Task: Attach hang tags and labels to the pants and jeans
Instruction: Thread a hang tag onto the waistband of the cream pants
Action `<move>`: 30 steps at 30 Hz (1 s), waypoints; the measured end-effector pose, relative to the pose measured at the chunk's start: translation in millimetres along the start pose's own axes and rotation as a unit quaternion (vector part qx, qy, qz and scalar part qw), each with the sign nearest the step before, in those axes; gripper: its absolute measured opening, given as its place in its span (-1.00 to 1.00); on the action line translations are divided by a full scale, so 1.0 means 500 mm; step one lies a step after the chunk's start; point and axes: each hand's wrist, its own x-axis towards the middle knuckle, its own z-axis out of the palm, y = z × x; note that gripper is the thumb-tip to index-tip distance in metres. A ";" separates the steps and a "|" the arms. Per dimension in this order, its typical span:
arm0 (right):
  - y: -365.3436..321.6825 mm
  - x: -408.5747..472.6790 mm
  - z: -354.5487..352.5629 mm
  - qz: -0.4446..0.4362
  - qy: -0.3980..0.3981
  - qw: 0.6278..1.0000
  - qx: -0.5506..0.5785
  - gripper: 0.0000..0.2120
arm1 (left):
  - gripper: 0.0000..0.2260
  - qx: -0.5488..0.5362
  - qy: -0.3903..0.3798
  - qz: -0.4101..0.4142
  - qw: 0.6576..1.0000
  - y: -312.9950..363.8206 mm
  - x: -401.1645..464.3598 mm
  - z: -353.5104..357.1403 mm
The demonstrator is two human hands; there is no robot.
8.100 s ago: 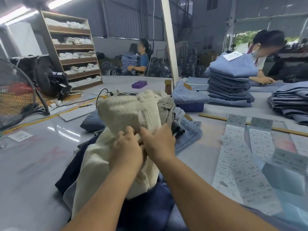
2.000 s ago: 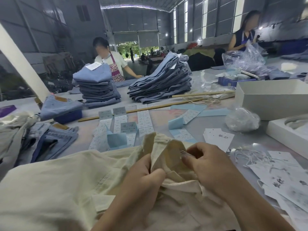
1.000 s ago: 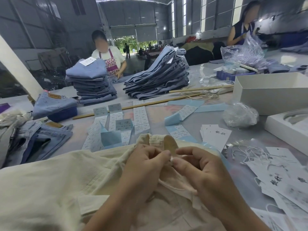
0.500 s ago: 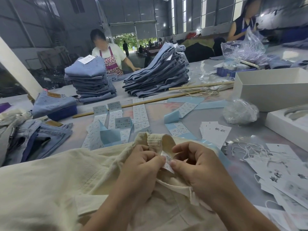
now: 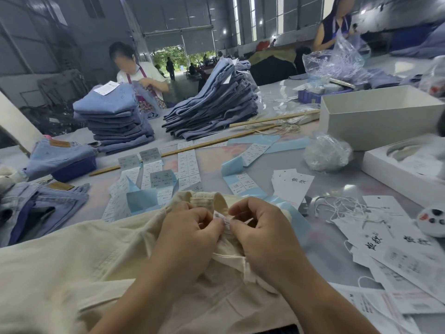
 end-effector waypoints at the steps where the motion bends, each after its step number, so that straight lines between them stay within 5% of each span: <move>1: -0.001 -0.001 -0.004 -0.001 -0.011 1.000 0.001 -0.90 | -0.73 0.018 -0.006 0.001 1.000 0.004 0.006 0.002; 9: 0.000 0.014 -0.030 0.002 -0.057 0.997 -0.049 -0.87 | -0.67 -0.054 -0.104 -0.011 0.993 0.015 0.029 -0.032; 11: -0.002 0.027 -0.031 -0.003 -0.059 0.996 -0.068 -0.89 | -0.76 -0.063 -0.066 -0.019 0.996 0.016 0.050 -0.060; 14: -0.012 0.053 -0.026 -0.008 -0.069 0.993 -0.101 -0.93 | -0.87 0.078 -0.005 -0.004 0.997 0.012 0.091 -0.089; 21: -0.063 0.155 0.002 -0.065 -0.088 0.984 -0.142 -0.88 | -0.74 0.290 -0.256 0.008 0.922 -0.003 0.155 -0.069; 27: -0.076 0.300 0.089 -0.062 -0.141 0.968 -0.199 -0.90 | -0.65 0.234 -0.436 -0.048 0.868 -0.013 0.227 -0.123; 30: -0.041 0.355 0.163 -0.022 -0.179 0.955 -0.234 -0.93 | -0.61 0.192 -0.422 -0.039 0.885 -0.061 0.246 -0.090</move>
